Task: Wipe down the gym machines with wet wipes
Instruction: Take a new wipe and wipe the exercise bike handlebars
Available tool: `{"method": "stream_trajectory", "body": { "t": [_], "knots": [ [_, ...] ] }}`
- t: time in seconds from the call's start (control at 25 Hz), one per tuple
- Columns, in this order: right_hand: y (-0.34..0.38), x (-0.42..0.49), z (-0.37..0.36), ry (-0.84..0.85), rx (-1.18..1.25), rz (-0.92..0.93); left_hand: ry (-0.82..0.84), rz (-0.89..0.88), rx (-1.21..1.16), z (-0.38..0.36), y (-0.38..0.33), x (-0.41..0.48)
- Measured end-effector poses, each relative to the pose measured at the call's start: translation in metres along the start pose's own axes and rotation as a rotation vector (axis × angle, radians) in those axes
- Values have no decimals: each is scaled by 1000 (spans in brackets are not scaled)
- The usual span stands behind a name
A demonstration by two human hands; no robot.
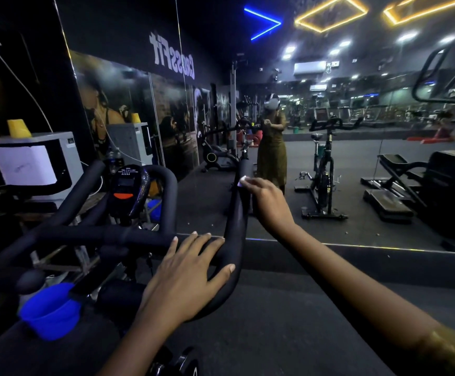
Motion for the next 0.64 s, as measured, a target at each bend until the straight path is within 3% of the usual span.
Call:
{"method": "stream_trajectory", "body": {
  "t": [0.16,0.36,0.48,0.64],
  "knots": [
    [31,-46,13,-176,27,59,-7,-12,23,1,-1,1],
    [43,-85,29,-18,254,113,10,-1,36,-2,0,-1],
    [-4,-41,43,-78,337,-34,11,-11,37,0,-1,0],
    [-55,42,30,-123,204,-163,-3,-16,31,0,-1,-1]
  ]
}}
Point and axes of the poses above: each hand's wrist, its own x-axis towards the middle knuckle, its own z-axis out of the back of the hand, y = z × x, the point moved 6 cm from there along x, towards the middle knuckle, and after that the axes turned 7 degrees about -x, right-handed, at the moved point
